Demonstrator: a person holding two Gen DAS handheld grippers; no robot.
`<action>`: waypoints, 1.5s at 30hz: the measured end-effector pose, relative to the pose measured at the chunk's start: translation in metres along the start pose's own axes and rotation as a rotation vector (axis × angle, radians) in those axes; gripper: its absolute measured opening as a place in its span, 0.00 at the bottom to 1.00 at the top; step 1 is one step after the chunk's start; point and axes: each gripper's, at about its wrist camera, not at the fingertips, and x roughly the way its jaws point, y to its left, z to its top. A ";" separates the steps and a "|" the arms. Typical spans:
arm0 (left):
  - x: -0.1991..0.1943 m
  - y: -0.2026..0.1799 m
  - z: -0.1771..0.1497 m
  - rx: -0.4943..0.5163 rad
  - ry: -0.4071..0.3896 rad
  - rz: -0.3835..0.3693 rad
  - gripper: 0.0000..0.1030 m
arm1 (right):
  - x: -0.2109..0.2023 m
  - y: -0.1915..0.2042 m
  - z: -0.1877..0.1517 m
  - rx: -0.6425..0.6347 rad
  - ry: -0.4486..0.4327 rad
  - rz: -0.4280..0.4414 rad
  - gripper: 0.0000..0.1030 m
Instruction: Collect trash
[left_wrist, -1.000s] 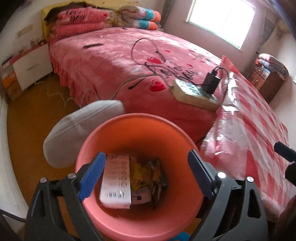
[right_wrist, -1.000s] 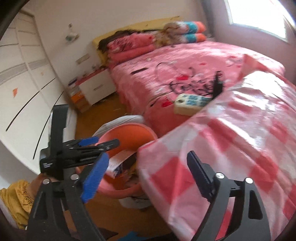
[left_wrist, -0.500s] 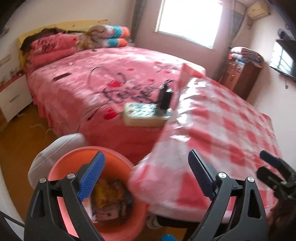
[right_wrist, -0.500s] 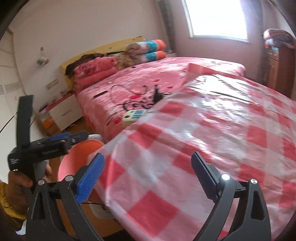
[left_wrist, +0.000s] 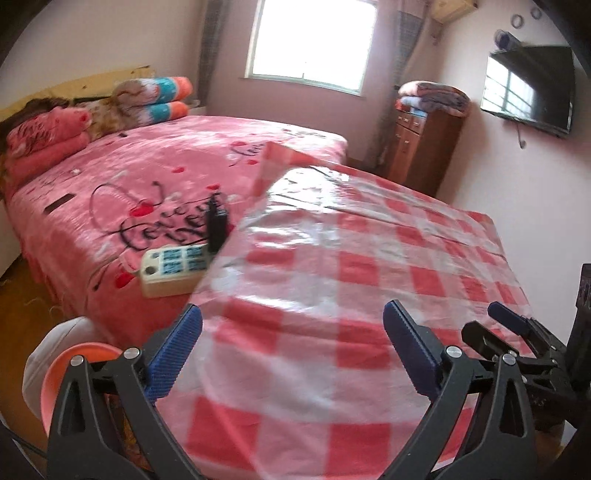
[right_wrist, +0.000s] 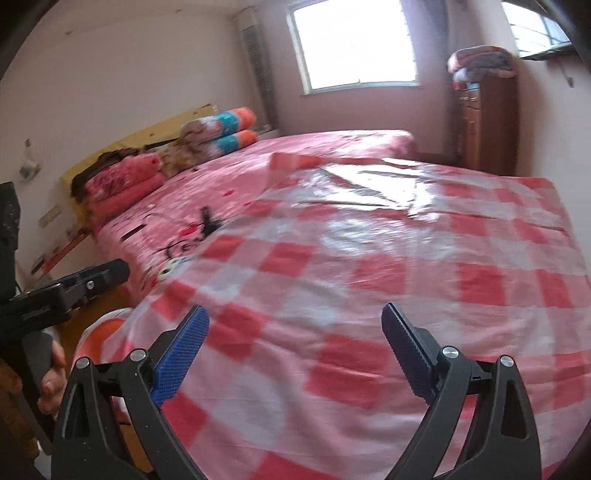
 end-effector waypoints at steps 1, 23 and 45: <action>0.001 -0.007 0.001 0.011 -0.002 -0.002 0.96 | -0.002 -0.008 0.000 0.007 -0.009 -0.018 0.91; 0.040 -0.139 0.007 0.191 0.017 -0.049 0.96 | -0.039 -0.131 -0.001 0.134 -0.093 -0.307 0.91; 0.080 -0.225 0.004 0.279 0.049 -0.079 0.96 | -0.064 -0.191 -0.008 0.222 -0.110 -0.447 0.91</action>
